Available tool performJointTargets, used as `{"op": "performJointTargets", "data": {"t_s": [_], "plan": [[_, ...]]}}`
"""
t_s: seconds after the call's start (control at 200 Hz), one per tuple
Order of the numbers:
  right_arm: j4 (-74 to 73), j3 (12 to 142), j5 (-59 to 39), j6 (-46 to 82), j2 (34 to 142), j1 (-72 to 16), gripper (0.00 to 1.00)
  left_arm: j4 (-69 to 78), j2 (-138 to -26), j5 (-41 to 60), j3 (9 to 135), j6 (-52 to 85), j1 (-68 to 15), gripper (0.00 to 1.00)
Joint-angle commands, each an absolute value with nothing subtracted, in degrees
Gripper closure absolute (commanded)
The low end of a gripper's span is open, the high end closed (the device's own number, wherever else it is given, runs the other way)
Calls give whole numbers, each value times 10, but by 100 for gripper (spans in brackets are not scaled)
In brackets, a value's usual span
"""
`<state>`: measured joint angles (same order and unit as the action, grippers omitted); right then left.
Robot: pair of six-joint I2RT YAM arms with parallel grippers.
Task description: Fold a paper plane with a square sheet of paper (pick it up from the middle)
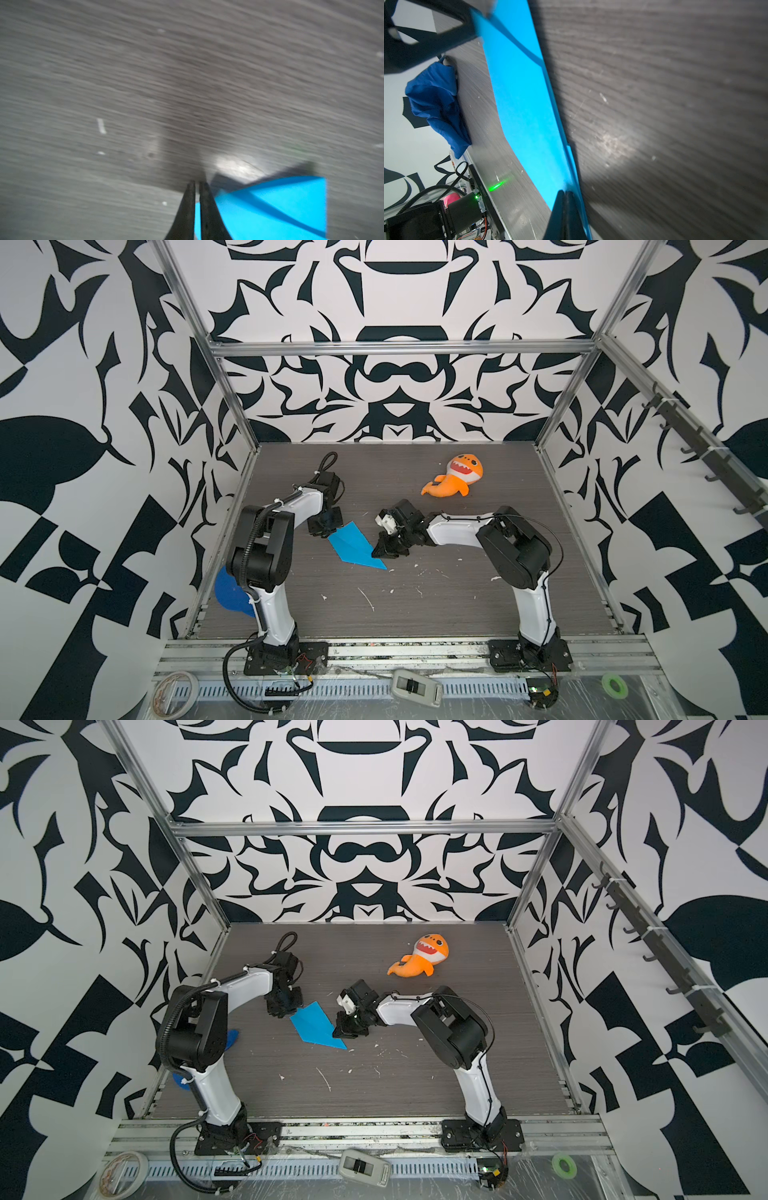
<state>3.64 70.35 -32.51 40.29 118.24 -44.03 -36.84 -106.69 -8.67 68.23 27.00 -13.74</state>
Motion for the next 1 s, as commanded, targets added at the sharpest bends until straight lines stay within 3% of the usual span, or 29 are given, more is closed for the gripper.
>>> {"op": "performJointTargets", "data": {"t_s": [0.0,0.4,0.64,0.995], "plan": [[104,687,-281,395,1200,-443,100,-404,-1057,-107,681,264,-128,88],[109,697,-283,394,1201,-443,100,-250,-838,82,522,390,-185,81],[114,696,-281,393,1202,-443,100,-203,-890,110,496,425,-259,85],[116,694,-279,391,1201,-443,100,-230,-969,84,519,400,-269,90]]}}
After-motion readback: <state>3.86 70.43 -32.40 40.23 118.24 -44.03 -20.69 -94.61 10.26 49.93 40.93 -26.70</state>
